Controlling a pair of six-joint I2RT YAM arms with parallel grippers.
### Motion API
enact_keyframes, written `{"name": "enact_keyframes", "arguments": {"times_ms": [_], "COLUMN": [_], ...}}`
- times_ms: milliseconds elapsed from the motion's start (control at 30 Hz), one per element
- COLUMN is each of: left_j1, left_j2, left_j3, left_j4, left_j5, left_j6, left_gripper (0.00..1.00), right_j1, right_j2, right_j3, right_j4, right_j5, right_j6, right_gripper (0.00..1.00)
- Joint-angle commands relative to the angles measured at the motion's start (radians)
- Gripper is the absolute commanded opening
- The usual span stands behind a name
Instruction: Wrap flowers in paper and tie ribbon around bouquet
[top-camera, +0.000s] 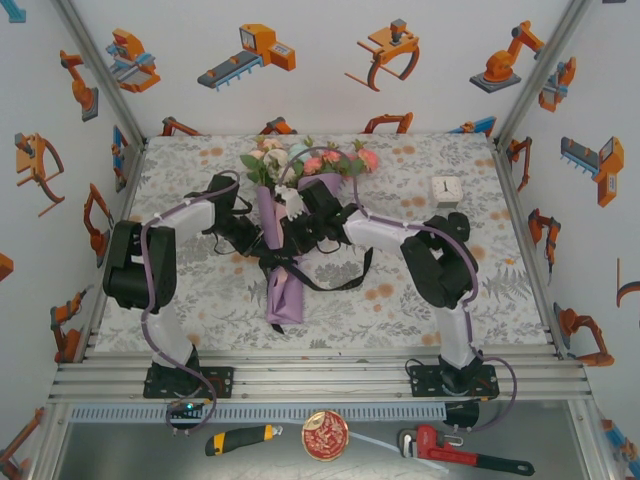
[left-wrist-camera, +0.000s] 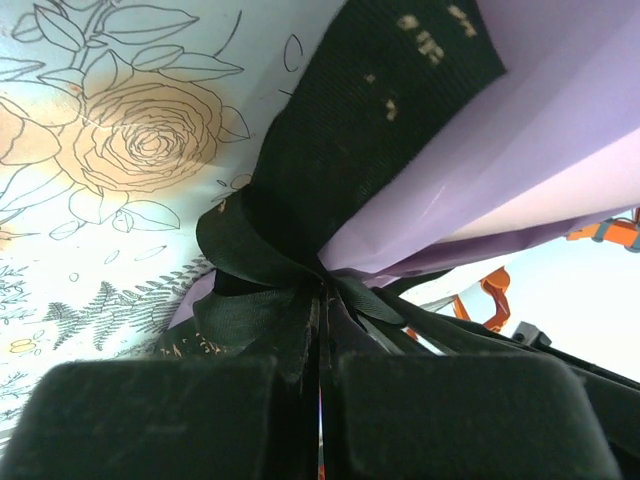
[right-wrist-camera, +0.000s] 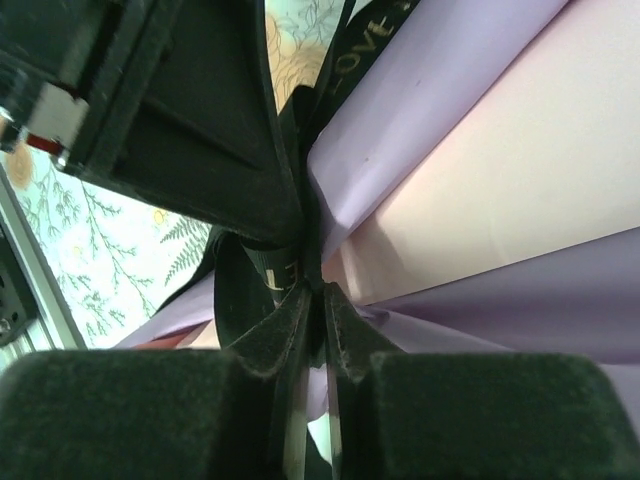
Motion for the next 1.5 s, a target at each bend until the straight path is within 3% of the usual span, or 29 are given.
{"name": "enact_keyframes", "arguments": {"times_ms": [0,200,300,333,400,433,533,733,833,900,1000,1100,1167,1333,1467], "left_j1": [0.0,0.0,0.0,0.001,0.0,0.0,0.0,0.001,0.002,0.002,0.003,0.003,0.003,0.003,0.002], "left_j2": [0.025,0.037,0.043,0.047,0.046,0.046,0.043,0.037,0.033,0.033,0.034,0.032,0.028,0.027,0.025], "left_j3": [0.03,0.058,0.069,0.071,0.075,0.074,0.075,0.069,0.063,0.065,0.071,0.073,0.071,0.07,0.068], "left_j4": [-0.02,-0.02,-0.02,-0.02,-0.025,-0.028,-0.052,-0.092,-0.093,-0.092,-0.093,-0.092,-0.093,-0.092,-0.094], "left_j5": [0.02,0.02,0.017,0.021,0.017,0.016,0.001,-0.031,-0.031,-0.03,-0.025,-0.024,-0.023,-0.024,-0.02], "left_j6": [0.021,0.017,0.014,0.015,0.02,0.026,0.045,0.08,0.08,0.081,0.082,0.083,0.085,0.083,0.085], "left_gripper": [0.0,0.0,0.0,0.0,0.0,0.0,0.0,0.0,0.0,0.0,0.0,0.0,0.0,0.0,0.0], "right_j1": [-0.013,-0.012,-0.013,-0.013,-0.013,-0.013,-0.016,-0.023,-0.023,-0.023,-0.023,-0.023,-0.023,-0.023,-0.023], "right_j2": [-0.055,-0.053,-0.052,-0.055,-0.064,-0.068,-0.074,-0.043,-0.017,0.0,0.023,0.046,0.059,0.062,0.04], "right_j3": [-0.005,-0.064,-0.074,-0.07,-0.062,-0.057,-0.048,-0.023,-0.009,0.003,0.023,0.039,0.052,0.061,0.051], "right_j4": [0.107,0.214,0.224,0.204,0.136,0.1,0.059,0.036,0.033,0.023,0.006,-0.002,-0.005,-0.006,-0.005], "right_j5": [-0.035,-0.117,-0.148,-0.146,-0.079,-0.033,0.021,0.017,-0.045,-0.068,-0.076,-0.081,-0.089,-0.096,-0.085], "right_j6": [0.081,0.156,0.157,0.138,0.097,0.074,0.019,0.019,0.024,0.032,0.039,0.04,0.039,0.039,0.036], "right_gripper": [0.2,0.01,0.0,0.06,0.37,0.45,0.47,0.42,0.27,0.23,0.26,0.38,0.39,0.15,0.04]}}
